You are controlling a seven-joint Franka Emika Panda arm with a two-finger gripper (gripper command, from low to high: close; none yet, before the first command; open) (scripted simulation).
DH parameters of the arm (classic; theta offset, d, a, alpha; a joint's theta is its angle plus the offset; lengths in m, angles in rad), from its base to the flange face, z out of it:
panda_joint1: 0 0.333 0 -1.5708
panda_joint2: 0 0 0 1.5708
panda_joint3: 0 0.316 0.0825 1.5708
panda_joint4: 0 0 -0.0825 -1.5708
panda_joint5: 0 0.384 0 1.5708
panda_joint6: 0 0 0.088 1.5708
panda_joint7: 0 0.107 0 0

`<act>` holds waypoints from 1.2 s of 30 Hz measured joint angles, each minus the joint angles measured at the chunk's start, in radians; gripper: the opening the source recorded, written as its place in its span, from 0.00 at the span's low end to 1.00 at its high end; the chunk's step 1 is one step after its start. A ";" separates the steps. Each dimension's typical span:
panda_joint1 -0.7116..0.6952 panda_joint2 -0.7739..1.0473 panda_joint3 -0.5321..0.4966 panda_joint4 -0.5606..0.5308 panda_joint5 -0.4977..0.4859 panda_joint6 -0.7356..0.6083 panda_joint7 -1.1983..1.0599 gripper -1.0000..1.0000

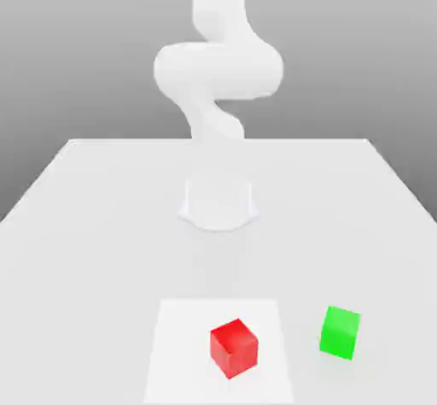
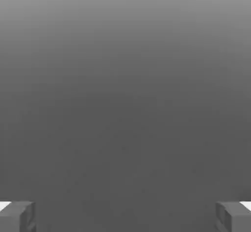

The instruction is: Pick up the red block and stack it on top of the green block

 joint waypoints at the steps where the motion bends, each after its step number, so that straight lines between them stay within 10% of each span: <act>1: 0.012 0.039 -0.010 -0.014 0.004 0.019 -0.025 0.50; 27: 0.117 0.982 -0.056 -0.271 0.076 0.533 -0.519 0.50; 28: 0.110 1.012 -0.047 -0.267 0.083 0.558 -0.525 0.00; 36: 0.111 0.992 -0.050 -0.270 0.074 0.541 -0.519 0.00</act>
